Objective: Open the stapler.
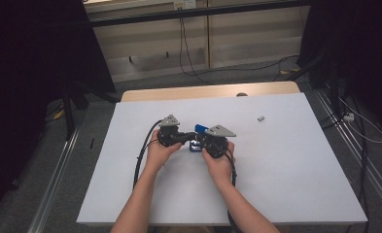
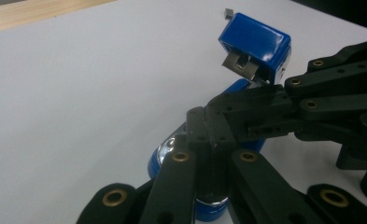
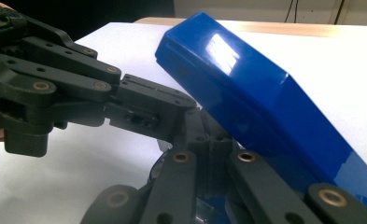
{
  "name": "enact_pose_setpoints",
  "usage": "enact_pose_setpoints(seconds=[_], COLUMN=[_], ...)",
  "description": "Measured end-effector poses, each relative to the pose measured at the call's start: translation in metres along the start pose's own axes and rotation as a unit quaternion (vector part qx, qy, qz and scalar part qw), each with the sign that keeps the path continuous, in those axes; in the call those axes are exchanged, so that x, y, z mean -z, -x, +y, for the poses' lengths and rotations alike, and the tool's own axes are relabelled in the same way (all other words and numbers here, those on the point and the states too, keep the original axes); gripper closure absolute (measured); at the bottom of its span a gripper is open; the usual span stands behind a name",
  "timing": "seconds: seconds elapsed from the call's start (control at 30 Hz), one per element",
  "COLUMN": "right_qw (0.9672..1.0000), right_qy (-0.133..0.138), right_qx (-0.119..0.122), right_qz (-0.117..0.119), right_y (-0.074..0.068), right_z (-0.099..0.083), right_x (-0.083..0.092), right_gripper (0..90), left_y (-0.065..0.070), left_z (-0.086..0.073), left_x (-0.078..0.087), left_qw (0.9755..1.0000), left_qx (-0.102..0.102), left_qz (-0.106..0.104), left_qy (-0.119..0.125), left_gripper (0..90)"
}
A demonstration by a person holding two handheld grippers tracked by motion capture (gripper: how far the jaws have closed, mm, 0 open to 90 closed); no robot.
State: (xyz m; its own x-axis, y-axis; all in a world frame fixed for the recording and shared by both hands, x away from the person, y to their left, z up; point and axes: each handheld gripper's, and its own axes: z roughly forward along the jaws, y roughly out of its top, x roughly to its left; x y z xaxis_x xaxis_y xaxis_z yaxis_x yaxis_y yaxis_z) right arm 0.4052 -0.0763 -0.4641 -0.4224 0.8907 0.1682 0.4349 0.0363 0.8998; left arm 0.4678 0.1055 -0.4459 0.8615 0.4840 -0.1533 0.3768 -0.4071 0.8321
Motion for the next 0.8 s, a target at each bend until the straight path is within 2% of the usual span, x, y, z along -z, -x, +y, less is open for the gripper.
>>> enact_pose_setpoints(seconds=[0.1, 0.13, 0.23, 0.3, 0.4, 0.57, 0.63, 0.8], right_qw=[1.0, 1.0, 0.9999, 0.9999, 0.9994, 0.9991, 0.9991, 0.9985], right_qy=[-0.001, -0.002, 0.001, 0.005, 0.018, 0.024, 0.024, 0.025], right_qx=[0.003, 0.005, 0.005, 0.006, 0.009, 0.012, 0.004, 0.008], right_qz=[-0.004, -0.006, -0.01, -0.015, -0.026, -0.033, -0.036, -0.049], right_y=[-0.001, -0.001, -0.002, -0.002, -0.003, -0.001, 0.001, 0.004], right_z=[0.0, 0.0, 0.0, -0.001, 0.0, 0.008, 0.013, 0.015], right_x=[0.0, 0.001, 0.001, 0.002, 0.003, 0.006, 0.008, 0.014], right_gripper=[90.0, 90.0, 90.0, 90.0, 90.0, 90.0, 90.0, 90.0], left_y=[0.001, 0.001, 0.001, 0.001, 0.002, 0.002, 0.002, 0.001], left_z=[-0.001, -0.002, -0.005, -0.007, -0.007, -0.007, -0.007, -0.008], left_x=[-0.001, -0.003, -0.006, -0.008, -0.008, -0.008, -0.008, -0.008], left_qw=[1.0, 1.0, 0.9999, 0.9998, 0.9999, 0.9999, 0.9998, 0.9999], left_qx=[0.0, 0.007, 0.003, 0.018, 0.012, 0.012, 0.013, 0.01], left_qz=[0.005, 0.004, 0.009, 0.007, 0.011, 0.012, 0.012, 0.009], left_qy=[0.0, 0.004, -0.008, 0.0, -0.003, -0.002, 0.0, 0.001], left_gripper=[90.0, 90.0, 90.0, 90.0, 90.0, 90.0, 90.0, 90.0])
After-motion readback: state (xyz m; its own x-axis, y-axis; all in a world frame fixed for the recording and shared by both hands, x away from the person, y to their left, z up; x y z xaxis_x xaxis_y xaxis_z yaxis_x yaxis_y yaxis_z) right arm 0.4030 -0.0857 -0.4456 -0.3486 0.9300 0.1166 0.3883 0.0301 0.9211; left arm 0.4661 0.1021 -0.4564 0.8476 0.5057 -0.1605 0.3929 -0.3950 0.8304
